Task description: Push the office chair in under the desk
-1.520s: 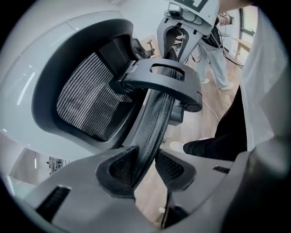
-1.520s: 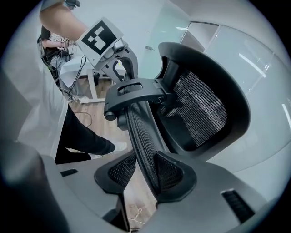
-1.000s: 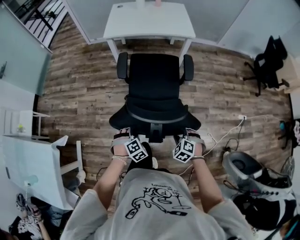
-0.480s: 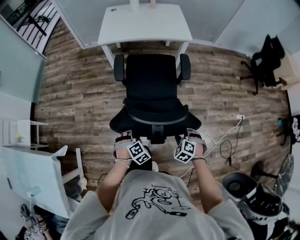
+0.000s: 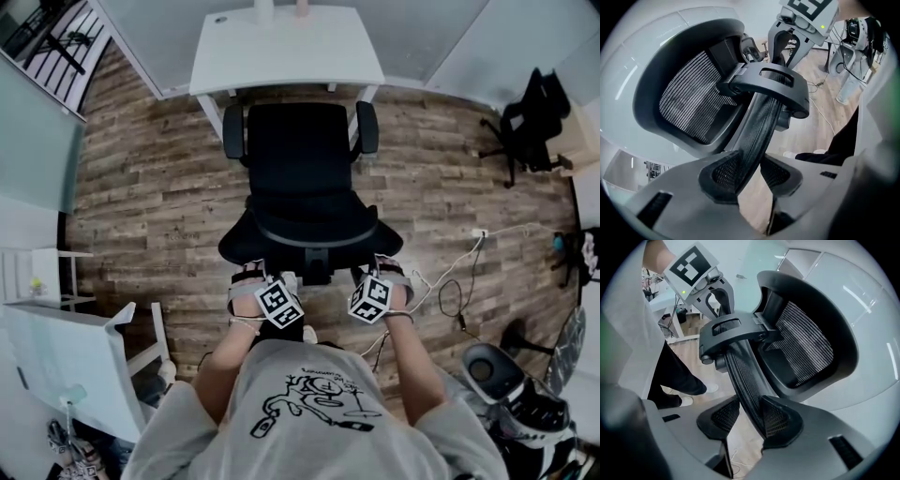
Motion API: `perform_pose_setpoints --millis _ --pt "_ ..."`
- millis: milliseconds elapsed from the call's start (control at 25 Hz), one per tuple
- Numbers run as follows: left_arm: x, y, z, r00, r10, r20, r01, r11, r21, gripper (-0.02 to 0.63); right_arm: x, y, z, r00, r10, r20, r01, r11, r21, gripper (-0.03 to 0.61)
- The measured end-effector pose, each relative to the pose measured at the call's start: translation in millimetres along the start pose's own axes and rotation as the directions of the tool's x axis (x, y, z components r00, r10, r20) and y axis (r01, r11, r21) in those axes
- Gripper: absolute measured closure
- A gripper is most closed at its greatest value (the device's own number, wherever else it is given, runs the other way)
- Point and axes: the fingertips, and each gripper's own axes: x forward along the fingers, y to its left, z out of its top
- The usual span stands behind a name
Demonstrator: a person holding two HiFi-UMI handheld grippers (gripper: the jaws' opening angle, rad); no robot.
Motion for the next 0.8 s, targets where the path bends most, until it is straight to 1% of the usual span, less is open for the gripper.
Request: perform_pose_setpoints --millis 120,200,800 --pt "6 13 4 1.000 -0.002 -0.001 0.002 1.000 0.013 0.479 6 -10 4 1.000 0.017 0.003 -0.017 1.000 0.026 0.413" --pt "11 21 4 1.000 -0.008 -0.007 0.008 1.000 0.009 0.479 11 -17 8 1.000 0.023 0.007 -0.023 0.999 0.029 0.413" --pt "34 63 11 1.000 0.002 -0.012 -0.002 1.000 0.005 0.480 36 -60 27 1.000 0.000 0.002 0.000 1.000 0.019 0.413"
